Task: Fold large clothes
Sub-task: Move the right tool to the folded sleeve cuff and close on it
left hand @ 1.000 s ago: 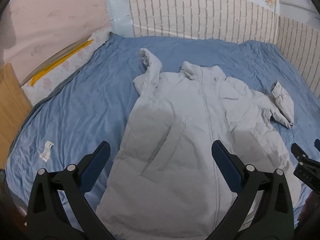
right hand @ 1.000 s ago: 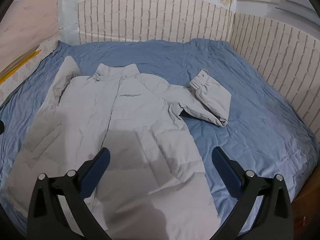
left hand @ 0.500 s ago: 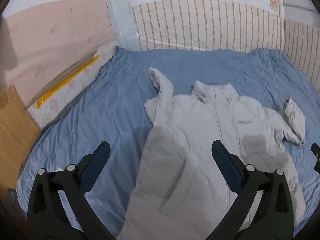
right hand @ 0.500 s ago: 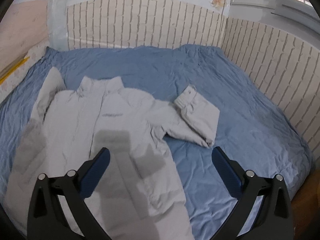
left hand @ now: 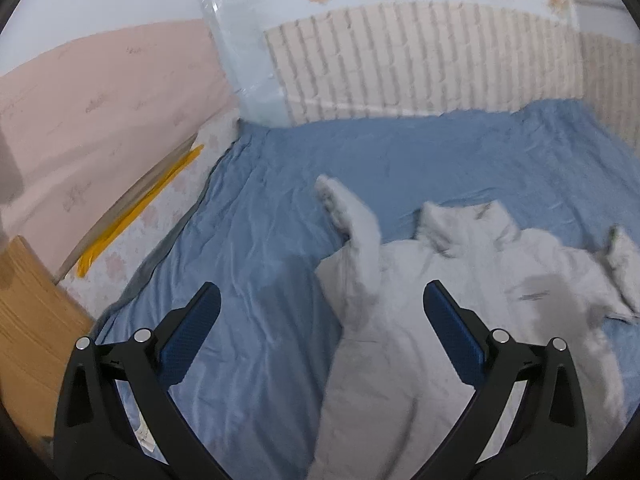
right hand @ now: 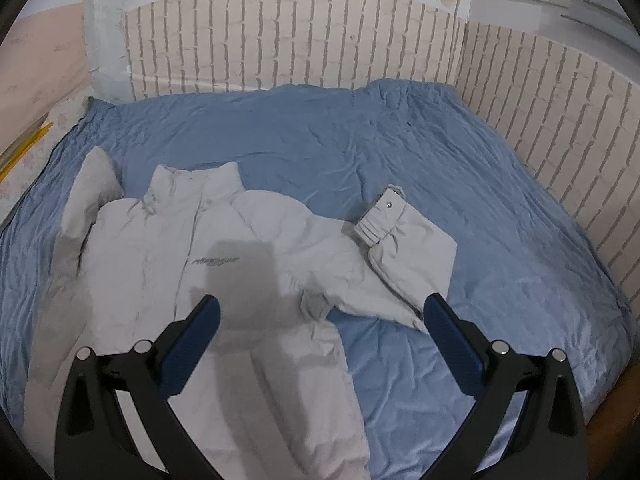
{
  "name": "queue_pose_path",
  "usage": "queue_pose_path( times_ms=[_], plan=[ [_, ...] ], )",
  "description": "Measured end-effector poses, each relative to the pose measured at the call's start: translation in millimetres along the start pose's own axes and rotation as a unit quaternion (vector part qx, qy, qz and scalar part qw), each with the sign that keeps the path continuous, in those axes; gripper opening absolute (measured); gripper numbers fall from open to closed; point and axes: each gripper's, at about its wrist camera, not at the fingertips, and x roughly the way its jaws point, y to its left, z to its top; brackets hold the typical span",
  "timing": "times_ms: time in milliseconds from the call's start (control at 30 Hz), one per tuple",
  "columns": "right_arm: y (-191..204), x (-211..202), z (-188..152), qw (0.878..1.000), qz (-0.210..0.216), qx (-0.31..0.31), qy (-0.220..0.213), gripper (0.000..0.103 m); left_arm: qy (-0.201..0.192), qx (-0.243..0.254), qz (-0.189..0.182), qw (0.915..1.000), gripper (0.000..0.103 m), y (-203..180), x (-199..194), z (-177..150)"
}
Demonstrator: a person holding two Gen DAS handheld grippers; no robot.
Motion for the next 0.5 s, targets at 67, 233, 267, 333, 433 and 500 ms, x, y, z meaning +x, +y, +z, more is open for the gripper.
queue_pose_path(
  times_ms=[67,233,267,333,433,500],
  plan=[
    [-1.5,23.2,3.7,1.000,0.000,0.006,0.016,0.101,0.026,0.001,-0.006,0.9996,0.100,-7.1,34.6,-6.0],
    [1.3,87.2,-6.1,0.997,0.008,0.000,0.082,0.101,0.076,0.017,-0.006,0.9970,0.100,-36.1,116.1,-22.5],
    [0.7,99.9,-9.4,0.996,0.009,-0.001,0.092,0.101,0.080,0.021,0.000,0.9965,0.100,-40.8,129.3,-25.4],
    [-2.4,122.2,-16.8,0.993,0.005,-0.001,0.114,0.101,0.101,0.031,0.030,0.9940,0.100,-49.8,166.7,-31.0],
    [-10.7,141.2,-26.5,0.992,0.009,0.010,0.129,0.101,0.139,0.006,0.026,0.9900,0.100,-47.7,209.2,-38.4],
    [-12.8,154.8,-29.7,0.991,0.010,0.011,0.135,0.101,0.154,-0.016,0.029,0.9875,0.090,-39.2,228.5,-41.1]
  ],
)
